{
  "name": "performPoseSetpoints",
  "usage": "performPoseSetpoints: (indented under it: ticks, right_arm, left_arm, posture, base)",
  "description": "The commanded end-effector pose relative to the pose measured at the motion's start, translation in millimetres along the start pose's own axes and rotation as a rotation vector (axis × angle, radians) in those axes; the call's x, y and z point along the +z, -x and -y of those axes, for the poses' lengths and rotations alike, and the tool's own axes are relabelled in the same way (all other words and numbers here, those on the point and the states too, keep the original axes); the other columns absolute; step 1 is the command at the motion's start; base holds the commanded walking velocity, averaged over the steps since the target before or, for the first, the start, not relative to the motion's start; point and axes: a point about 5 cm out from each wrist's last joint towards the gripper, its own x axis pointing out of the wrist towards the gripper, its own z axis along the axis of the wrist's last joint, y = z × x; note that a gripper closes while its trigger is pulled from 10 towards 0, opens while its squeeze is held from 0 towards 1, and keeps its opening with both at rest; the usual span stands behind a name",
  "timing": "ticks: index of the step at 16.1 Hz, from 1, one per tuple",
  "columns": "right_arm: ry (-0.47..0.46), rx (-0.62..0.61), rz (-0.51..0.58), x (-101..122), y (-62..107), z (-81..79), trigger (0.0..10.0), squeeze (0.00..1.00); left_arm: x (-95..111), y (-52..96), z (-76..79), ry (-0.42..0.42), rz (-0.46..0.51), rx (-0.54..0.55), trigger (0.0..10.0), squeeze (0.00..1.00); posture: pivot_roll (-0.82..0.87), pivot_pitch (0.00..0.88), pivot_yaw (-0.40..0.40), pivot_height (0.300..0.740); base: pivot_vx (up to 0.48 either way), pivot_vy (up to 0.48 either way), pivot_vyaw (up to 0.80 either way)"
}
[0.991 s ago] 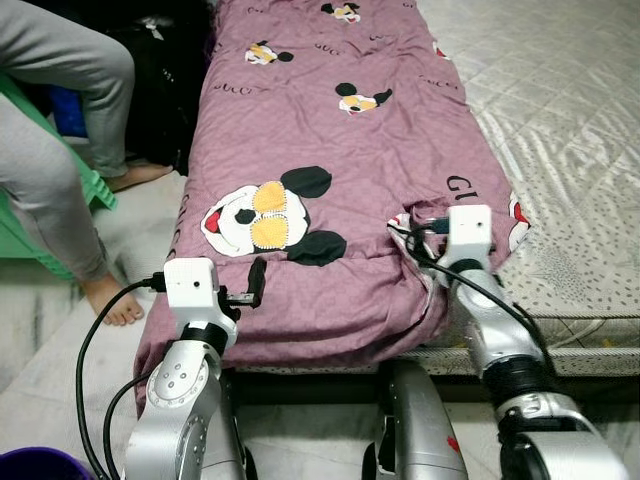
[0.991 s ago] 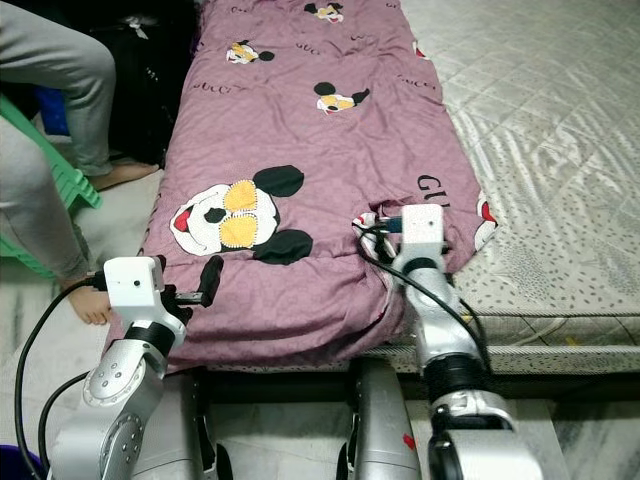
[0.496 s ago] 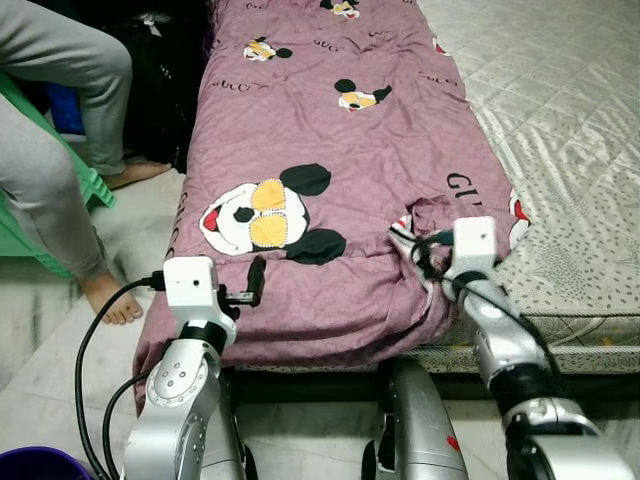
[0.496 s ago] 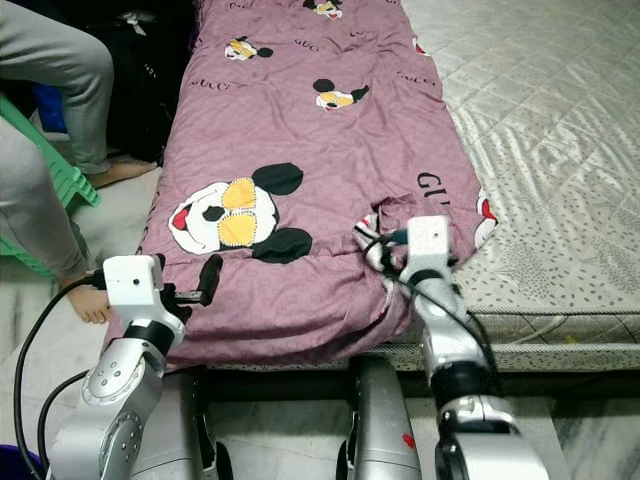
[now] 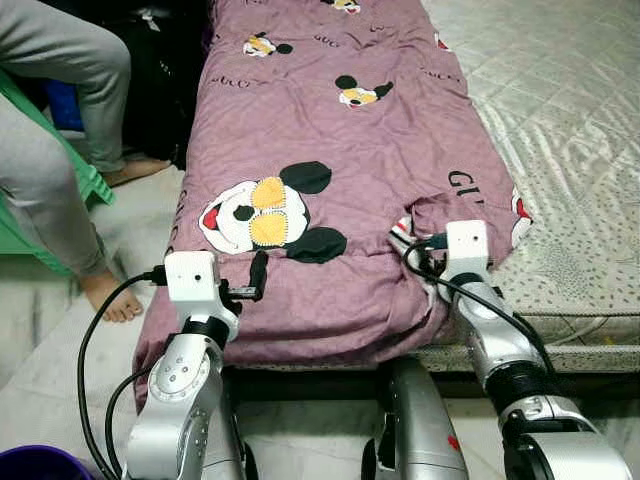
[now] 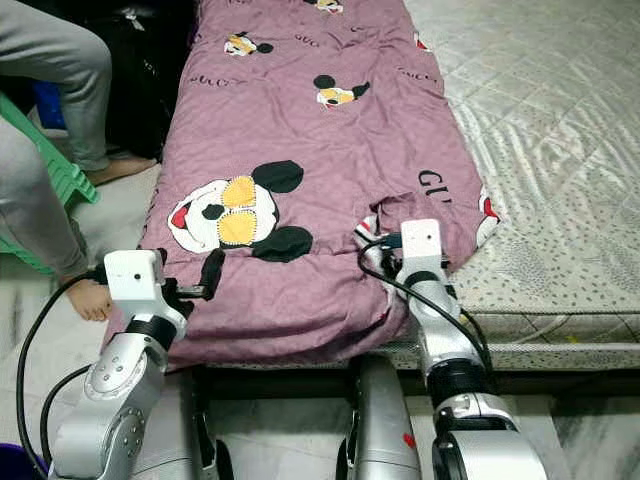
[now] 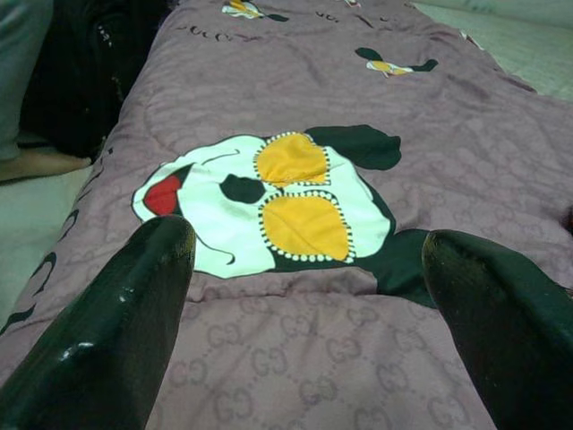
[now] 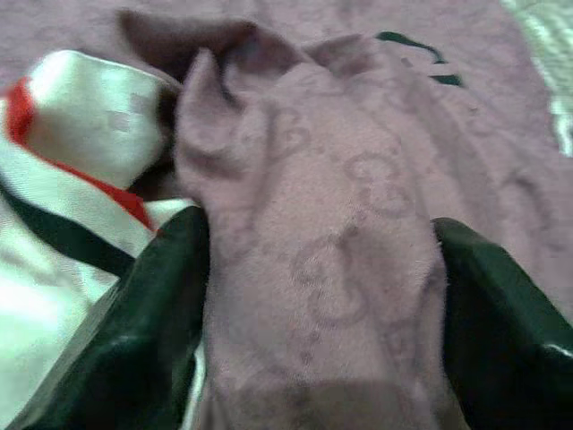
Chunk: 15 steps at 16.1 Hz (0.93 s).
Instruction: Clean up the room
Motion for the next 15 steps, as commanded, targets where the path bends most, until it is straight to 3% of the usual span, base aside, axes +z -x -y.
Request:
performPoseSetpoints:
  ticks: [1,4,10,12,15]
  right_arm:
    - [-0.002,-0.064,-0.029,-3.8,-0.1,11.8,0.0,0.00]
    - [-0.021,-0.194,-0.062,-9.3,1.1,35.0,0.0,0.00]
    - [-0.011,-0.333,-0.054,-9.8,6.1,67.1,0.0,0.00]
    - [-0.016,-0.425,-0.069,-16.1,13.9,90.8,0.0,0.00]
    - [-0.007,-0.467,-0.091,-24.7,24.3,109.6,0.0,0.00]
  left_arm:
    - [-2.8,0.6,-0.9,-0.009,-0.014,0.003,10.0,0.00]
    - [-2.6,-1.7,-1.0,-0.010,-0.012,0.006,10.0,0.00]
    - [-2.0,-4.7,-1.8,-0.009,-0.006,0.010,10.0,0.00]
    - [-2.0,-5.7,-3.2,-0.007,-0.002,0.020,10.0,0.00]
    - [-2.8,-6.4,-3.9,-0.004,-0.002,0.025,10.0,0.00]
  posture:
    - [0.05,0.178,-0.007,0.516]
    - [0.04,0.170,-0.006,0.516]
    - [0.04,0.152,-0.012,0.516]
    - [0.04,0.144,-0.016,0.516]
    - [0.03,0.138,-0.017,0.516]
  base:
    - [0.000,0.000,0.00]
    - [0.000,0.000,0.00]
    - [0.000,0.000,0.00]
    - [0.000,0.000,0.00]
    - [0.000,0.000,0.00]
